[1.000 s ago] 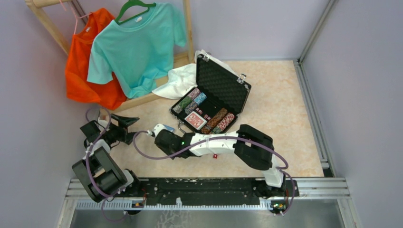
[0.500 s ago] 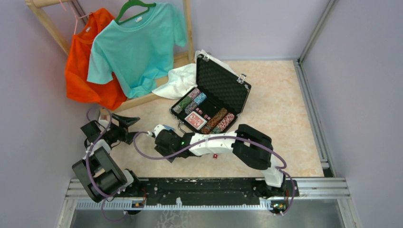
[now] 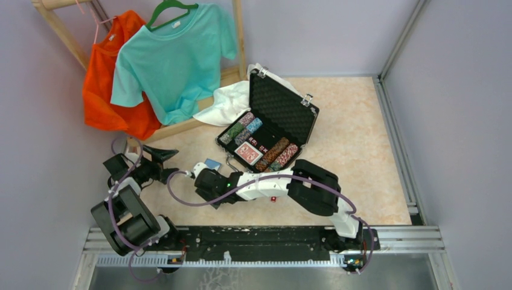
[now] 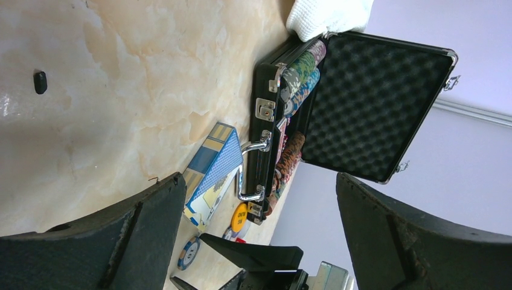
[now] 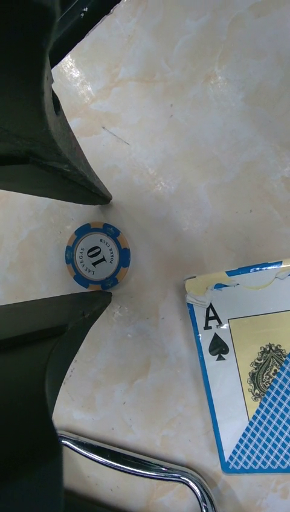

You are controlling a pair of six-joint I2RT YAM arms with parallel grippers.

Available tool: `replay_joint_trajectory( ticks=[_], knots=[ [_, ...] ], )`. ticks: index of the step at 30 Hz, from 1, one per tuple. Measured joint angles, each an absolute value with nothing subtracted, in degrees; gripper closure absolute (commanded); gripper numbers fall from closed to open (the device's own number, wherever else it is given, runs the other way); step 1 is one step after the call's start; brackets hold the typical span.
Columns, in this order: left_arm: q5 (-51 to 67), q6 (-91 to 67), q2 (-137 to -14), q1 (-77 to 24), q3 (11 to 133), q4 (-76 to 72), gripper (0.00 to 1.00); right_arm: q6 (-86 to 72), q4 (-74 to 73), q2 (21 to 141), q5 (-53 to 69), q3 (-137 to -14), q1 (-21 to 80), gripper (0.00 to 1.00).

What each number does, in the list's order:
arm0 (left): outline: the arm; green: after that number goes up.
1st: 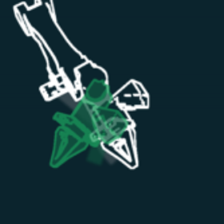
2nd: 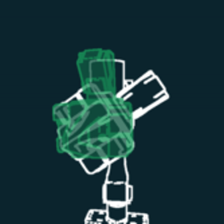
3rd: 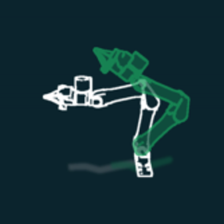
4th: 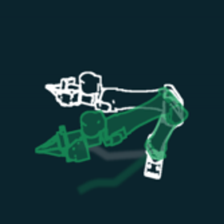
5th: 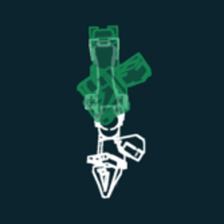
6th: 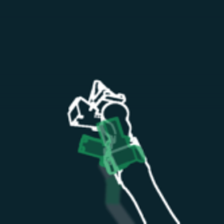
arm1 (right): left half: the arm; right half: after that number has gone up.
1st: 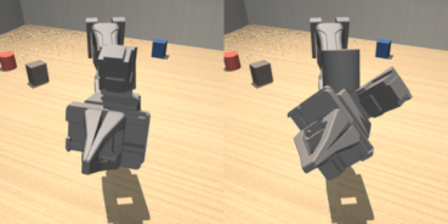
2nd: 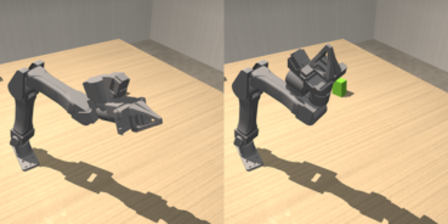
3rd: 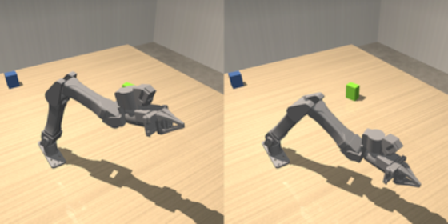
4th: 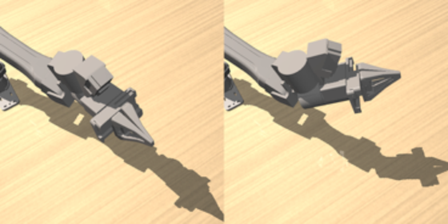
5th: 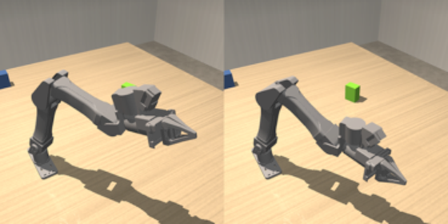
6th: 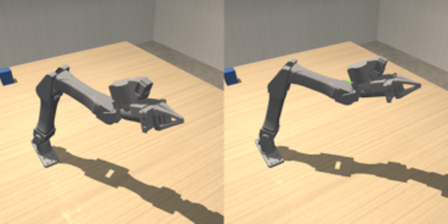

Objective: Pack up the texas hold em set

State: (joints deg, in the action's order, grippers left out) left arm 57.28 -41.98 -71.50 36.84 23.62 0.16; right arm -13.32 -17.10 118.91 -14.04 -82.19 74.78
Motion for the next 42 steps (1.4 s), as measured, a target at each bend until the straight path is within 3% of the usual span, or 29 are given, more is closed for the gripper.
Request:
replay_joint_trajectory(
  ticks=[21,35,37,40,42],
  knots=[
    [58.17,-42.48,-72.31,36.84,23.40,-1.30,0.02,-14.15,-17.12,118.89,-14.94,-82.08,75.64,0.63],
    [58.22,-42.48,-72.31,36.84,23.40,-1.32,0.02,-13.56,-17.61,116.73,-14.98,-81.36,74.02,0.66],
    [58.24,-42.46,-72.31,36.84,23.40,-1.32,0.02,-13.50,-17.65,116.36,-15.03,-81.36,73.69,0.65],
    [58.24,-42.46,-72.31,36.84,23.40,-1.32,0.02,-13.28,-17.65,116.16,-15.14,-81.36,73.30,0.48],
    [58.24,-42.46,-72.31,36.84,23.40,-1.32,0.02,-13.10,-17.80,116.16,-15.16,-81.36,73.14,0.43]
  ],
)
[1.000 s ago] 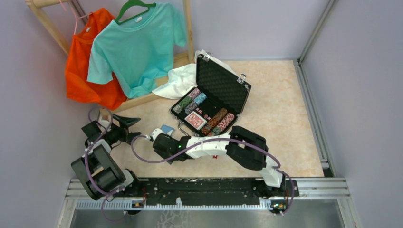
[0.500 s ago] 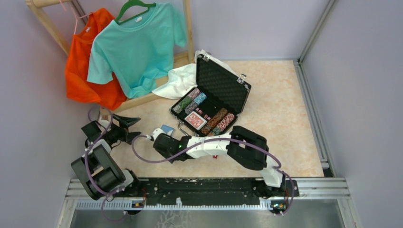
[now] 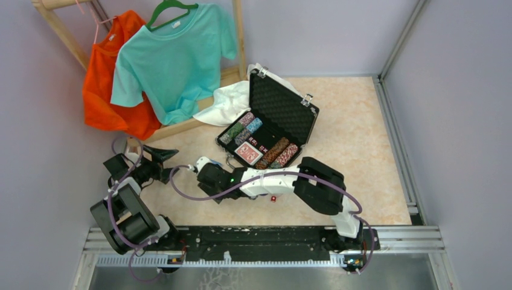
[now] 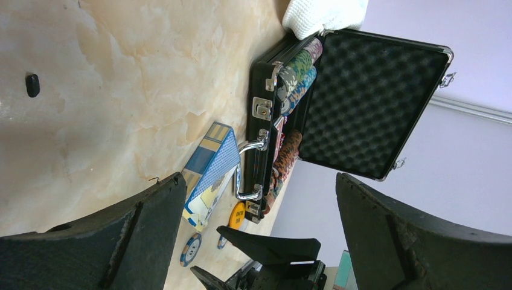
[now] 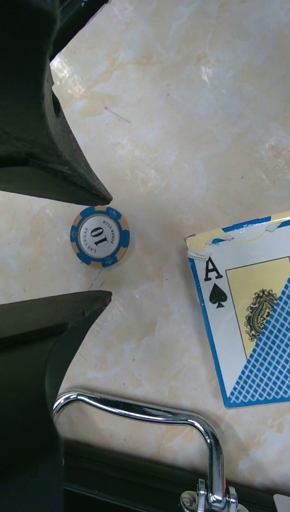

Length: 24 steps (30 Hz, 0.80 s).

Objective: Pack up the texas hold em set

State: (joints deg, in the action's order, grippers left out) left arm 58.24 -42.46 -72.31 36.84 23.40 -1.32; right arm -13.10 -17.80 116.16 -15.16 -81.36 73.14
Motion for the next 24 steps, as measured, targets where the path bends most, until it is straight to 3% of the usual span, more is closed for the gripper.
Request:
replay_joint_trajectory(
  ticks=[24],
  knots=[
    [59.20,-42.87,-72.55,36.84,22.90,-1.85,0.02,-13.76,-18.81,116.57,-14.06,-79.50,74.46,0.45]
  ],
)
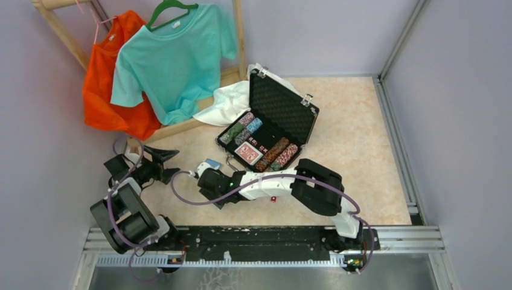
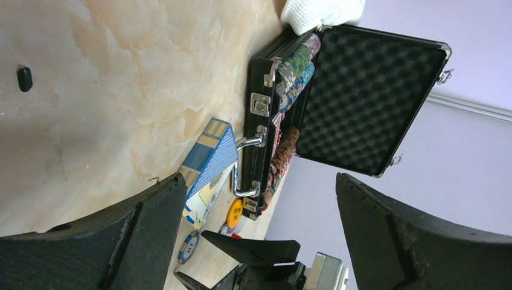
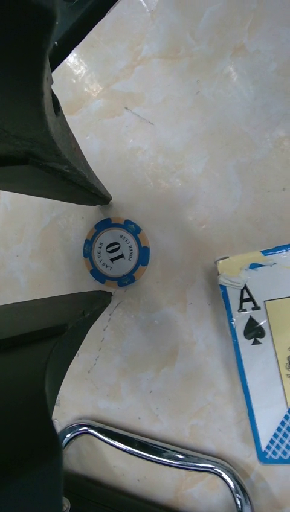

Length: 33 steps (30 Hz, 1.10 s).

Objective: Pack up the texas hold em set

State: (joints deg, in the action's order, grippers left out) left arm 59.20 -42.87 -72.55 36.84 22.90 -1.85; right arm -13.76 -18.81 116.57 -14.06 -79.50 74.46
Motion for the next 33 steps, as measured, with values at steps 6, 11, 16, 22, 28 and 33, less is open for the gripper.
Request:
replay_joint_trajectory(
  ticks=[6,11,16,22,28,33],
  knots=[
    [59.51,-42.87,-72.69,36.84,22.87,-2.15,0.02,-13.72,-21.91,118.96,-14.02,-83.81,74.46,0.45],
    [59.75,-42.87,-72.75,36.84,22.87,-2.31,0.02,-13.80,-23.55,119.68,-13.87,-85.21,74.46,0.45],
    [60.07,-42.87,-72.90,36.84,22.76,-2.61,0.02,-14.41,-23.55,119.68,-13.78,-85.17,74.46,0.45],
    [60.29,-42.89,-73.08,36.84,22.65,-2.63,0.02,-14.72,-23.55,119.68,-12.93,-85.14,74.46,0.49],
    [60.45,-42.89,-73.08,36.84,22.63,-2.63,0.02,-14.66,-23.49,119.68,-12.10,-85.14,74.46,0.52],
    [60.71,-42.89,-73.17,36.84,22.63,-2.66,0.02,-14.61,-23.57,119.74,-11.44,-85.17,74.46,0.52]
  ],
)
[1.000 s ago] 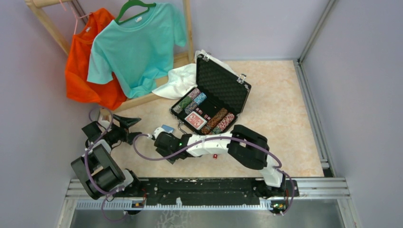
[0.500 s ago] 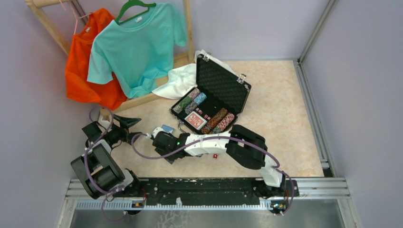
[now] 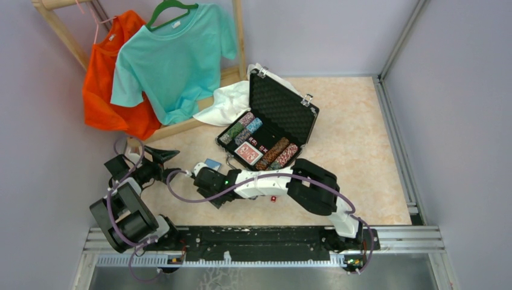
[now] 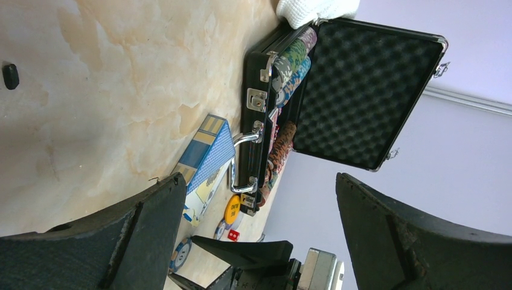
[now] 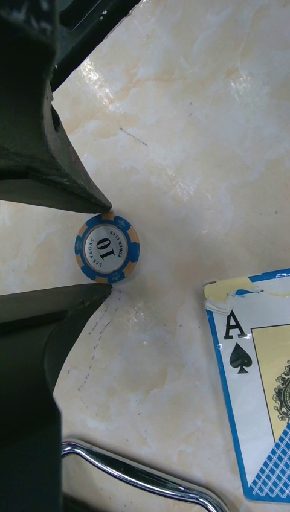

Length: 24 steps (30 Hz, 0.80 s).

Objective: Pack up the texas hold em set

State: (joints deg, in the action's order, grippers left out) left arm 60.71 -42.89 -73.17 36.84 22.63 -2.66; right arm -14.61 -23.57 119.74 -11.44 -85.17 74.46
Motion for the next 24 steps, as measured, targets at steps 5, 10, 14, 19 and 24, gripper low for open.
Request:
replay_joint_trajectory(
  ticks=[5,10,14,19,24],
  knots=[
    [60.84,-42.98,-73.30,36.84,22.57,-2.79,0.02,-14.15,-25.58,120.49,-10.74,-86.83,74.43,0.43],
    [61.21,-43.46,-73.32,36.84,22.31,-3.38,0.02,-13.47,-27.94,121.58,-9.76,-89.06,74.43,0.43],
    [61.60,-43.75,-73.49,36.84,22.24,-4.01,0.02,-13.06,-28.12,121.58,-9.30,-89.06,74.39,0.44],
    [61.87,-43.99,-73.63,36.84,22.20,-4.54,0.02,-13.02,-28.36,121.58,-9.23,-89.06,74.35,0.55],
    [62.11,-44.14,-73.65,36.84,21.89,-4.80,0.02,-13.06,-28.49,121.58,-9.28,-89.06,74.32,0.59]
  ],
)
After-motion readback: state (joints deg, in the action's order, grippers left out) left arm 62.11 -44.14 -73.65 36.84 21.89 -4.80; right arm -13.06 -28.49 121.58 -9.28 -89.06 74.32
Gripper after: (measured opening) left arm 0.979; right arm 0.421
